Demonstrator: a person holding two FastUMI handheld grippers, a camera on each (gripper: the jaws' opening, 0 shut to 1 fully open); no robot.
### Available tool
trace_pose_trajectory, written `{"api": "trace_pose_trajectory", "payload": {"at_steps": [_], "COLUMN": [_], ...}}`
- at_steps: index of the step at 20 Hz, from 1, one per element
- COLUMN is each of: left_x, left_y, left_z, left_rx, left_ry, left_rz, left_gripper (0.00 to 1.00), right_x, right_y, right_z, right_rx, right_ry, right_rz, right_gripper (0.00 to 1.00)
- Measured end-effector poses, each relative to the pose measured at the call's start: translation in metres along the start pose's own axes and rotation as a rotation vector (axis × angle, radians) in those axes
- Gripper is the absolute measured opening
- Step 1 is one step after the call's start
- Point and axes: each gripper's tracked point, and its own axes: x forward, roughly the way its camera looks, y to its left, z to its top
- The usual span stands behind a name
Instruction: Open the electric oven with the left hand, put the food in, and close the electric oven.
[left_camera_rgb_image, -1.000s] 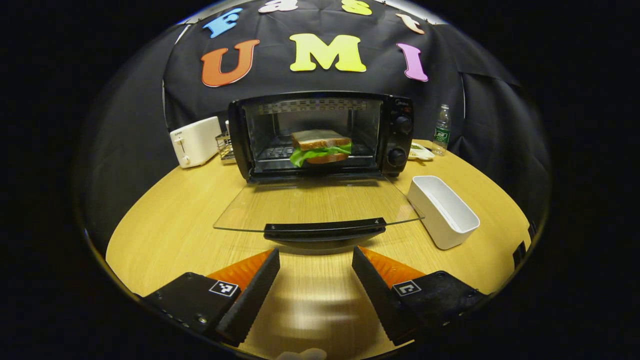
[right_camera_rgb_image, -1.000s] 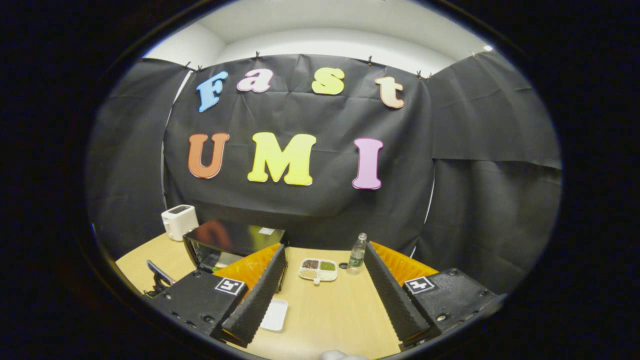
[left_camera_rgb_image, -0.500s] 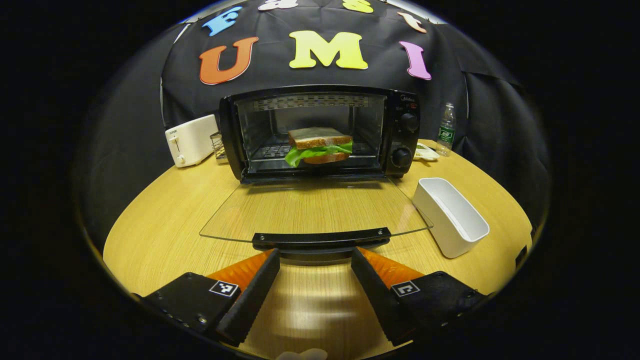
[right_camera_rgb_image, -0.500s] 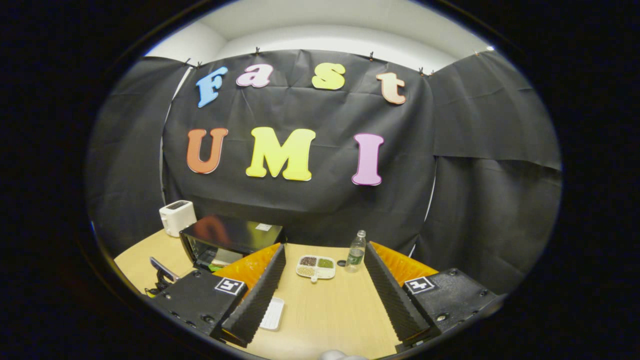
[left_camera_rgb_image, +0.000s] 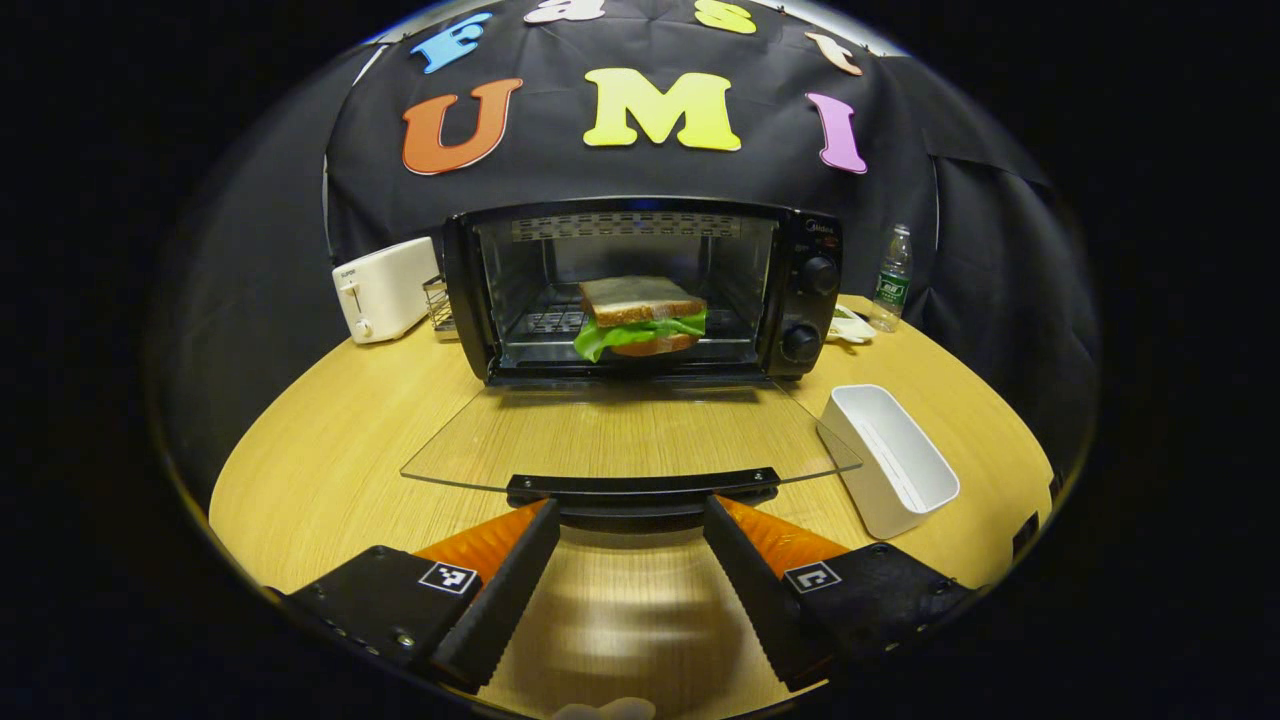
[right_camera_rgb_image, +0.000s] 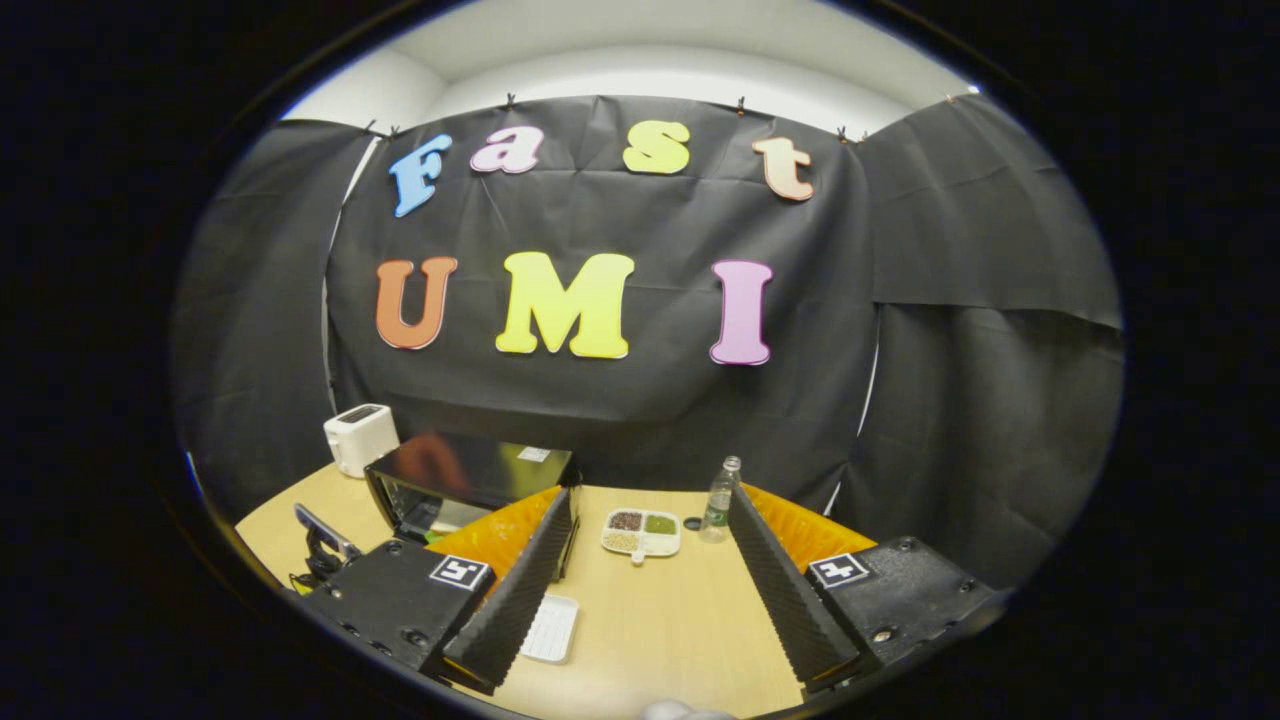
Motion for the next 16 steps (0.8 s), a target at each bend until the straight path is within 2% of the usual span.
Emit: {"api": "trace_pose_trajectory", "payload": {"at_steps": [10, 16], "left_x": [-0.011, 0.002], "left_y": [0.0, 0.0], "left_z": [0.072, 0.116], "left_rx": [0.022, 0.05], "left_ry": [-0.078, -0.131], "left_rz": [-0.008, 0.001], "left_gripper": [0.96, 0.97], "right_x": [0.004, 0.003], "right_y": [-0.014, -0.028], "right_z": [0.003, 0.011], "right_rx": [0.048, 0.059], "right_ry": [-0.004, -0.019], "right_rz": [-0.013, -0.038], "right_gripper": [0.95, 0.95]}}
